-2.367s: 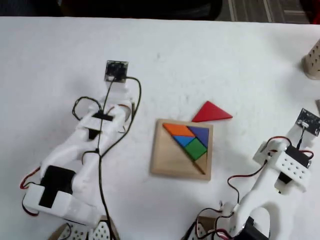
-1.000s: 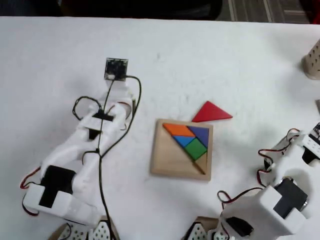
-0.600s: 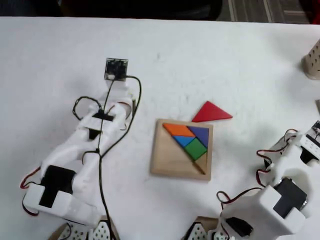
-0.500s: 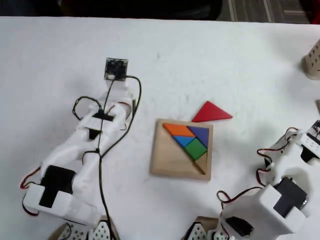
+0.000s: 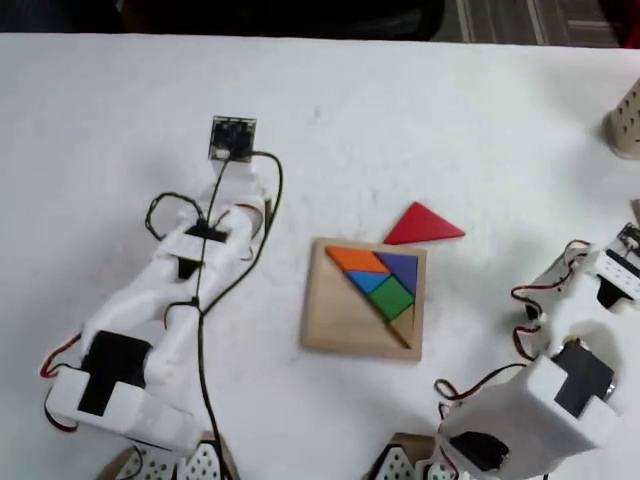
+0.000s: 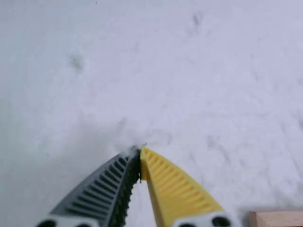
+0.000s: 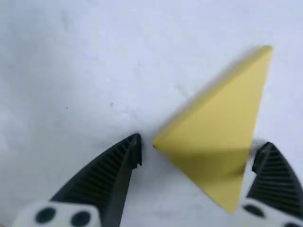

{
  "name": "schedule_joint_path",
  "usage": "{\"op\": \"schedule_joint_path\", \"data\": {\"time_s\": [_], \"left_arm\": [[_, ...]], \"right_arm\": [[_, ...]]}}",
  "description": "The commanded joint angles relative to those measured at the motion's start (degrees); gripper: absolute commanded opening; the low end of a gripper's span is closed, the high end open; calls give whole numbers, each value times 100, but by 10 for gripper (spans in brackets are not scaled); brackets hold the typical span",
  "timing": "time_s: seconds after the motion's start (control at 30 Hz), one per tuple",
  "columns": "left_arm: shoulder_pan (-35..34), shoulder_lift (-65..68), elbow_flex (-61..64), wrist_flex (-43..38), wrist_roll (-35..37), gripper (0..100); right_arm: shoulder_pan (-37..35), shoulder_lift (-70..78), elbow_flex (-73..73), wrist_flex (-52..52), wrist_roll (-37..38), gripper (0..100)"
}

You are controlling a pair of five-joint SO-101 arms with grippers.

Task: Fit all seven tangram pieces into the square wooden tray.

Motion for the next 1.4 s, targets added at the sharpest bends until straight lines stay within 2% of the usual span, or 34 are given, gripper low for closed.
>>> {"op": "schedule_joint_path", "data": {"time_s": [0.0,0.2,0.53,0.7,0.8,1.0,1.17,1.37], "left_arm": [[-40,-57,-176,-167,-53,27],[-40,-57,-176,-167,-53,27],[-40,-57,-176,-167,-53,27],[-40,-57,-176,-167,-53,27],[-40,-57,-176,-167,-53,27],[-40,-57,-176,-158,-53,27],[-40,-57,-176,-158,-53,27],[-40,-57,-176,-158,-53,27]], "right_arm": [[22,558,-202,-558,-18,369],[31,954,-211,-866,193,369],[637,954,-211,-831,229,369],[787,936,-211,-831,809,369],[831,743,-211,-796,870,366],[910,-4,-193,-629,879,256],[910,-75,-176,-629,879,173],[875,92,-167,-620,870,176]]}}
